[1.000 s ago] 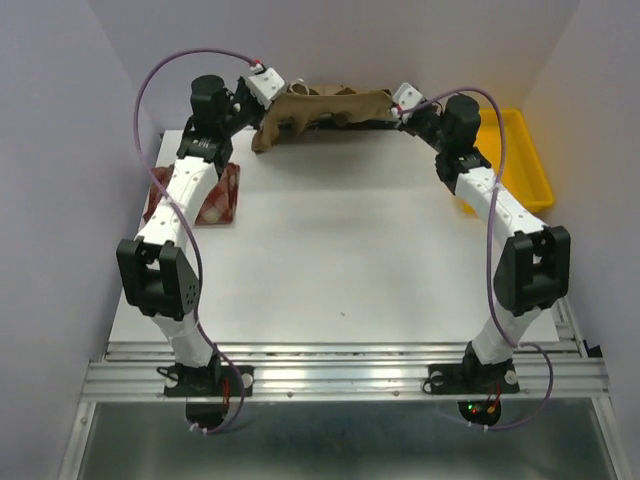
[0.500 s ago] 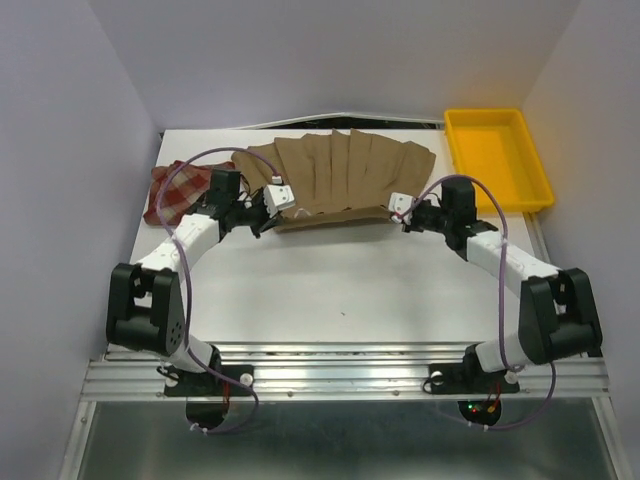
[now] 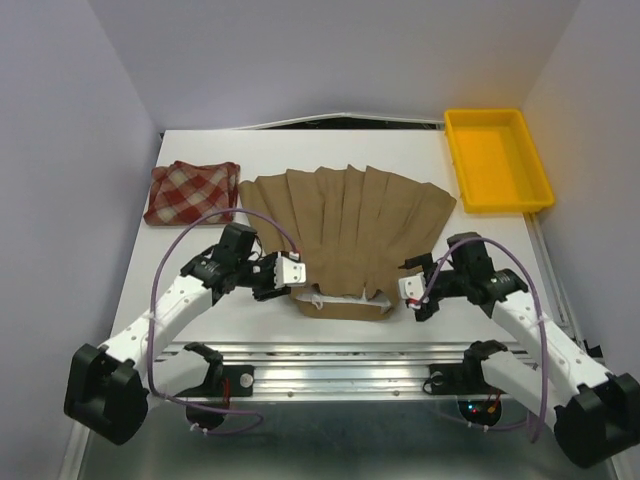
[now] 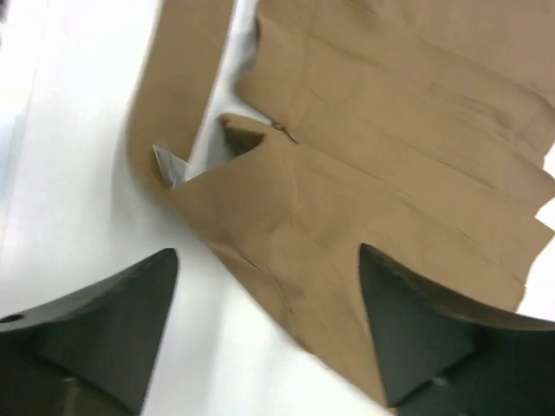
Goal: Fold and stack the skirts
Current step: Flatten the skirt out, then fold the skirt
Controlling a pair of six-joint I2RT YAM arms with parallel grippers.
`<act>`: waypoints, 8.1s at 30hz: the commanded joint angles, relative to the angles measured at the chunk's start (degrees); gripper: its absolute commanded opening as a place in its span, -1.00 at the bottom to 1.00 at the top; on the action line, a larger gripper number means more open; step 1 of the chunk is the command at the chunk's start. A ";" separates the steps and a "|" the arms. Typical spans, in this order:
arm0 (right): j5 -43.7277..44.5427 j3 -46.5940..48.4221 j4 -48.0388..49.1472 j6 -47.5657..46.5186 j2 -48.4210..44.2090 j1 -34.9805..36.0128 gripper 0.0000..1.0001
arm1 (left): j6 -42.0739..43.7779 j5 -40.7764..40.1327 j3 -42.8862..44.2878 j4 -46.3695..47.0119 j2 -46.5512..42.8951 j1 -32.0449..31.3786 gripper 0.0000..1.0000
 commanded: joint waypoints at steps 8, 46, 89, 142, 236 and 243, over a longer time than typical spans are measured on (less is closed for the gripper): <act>13.66 12.10 8.59 30.98 1.29 1.23 1.00 | -18.05 -8.89 9.55 -4.26 -13.38 -0.98 0.66; 27.83 8.78 6.84 36.71 19.08 18.72 0.26 | -17.55 -37.29 -4.86 18.17 2.53 -26.91 0.43; 18.08 -2.29 -10.02 8.63 0.45 19.25 -0.99 | -0.95 -21.92 -6.71 -9.15 -12.16 -29.54 -1.00; 27.85 13.88 5.03 23.27 35.06 13.36 0.04 | -35.30 -22.96 25.71 -2.57 41.61 5.87 0.08; 31.34 63.26 18.35 40.41 69.43 0.70 0.15 | -27.65 -4.87 62.45 -7.40 53.32 15.72 0.56; 33.28 68.89 18.89 37.16 77.08 0.18 0.31 | -28.97 -2.23 66.68 -8.99 61.77 14.84 0.55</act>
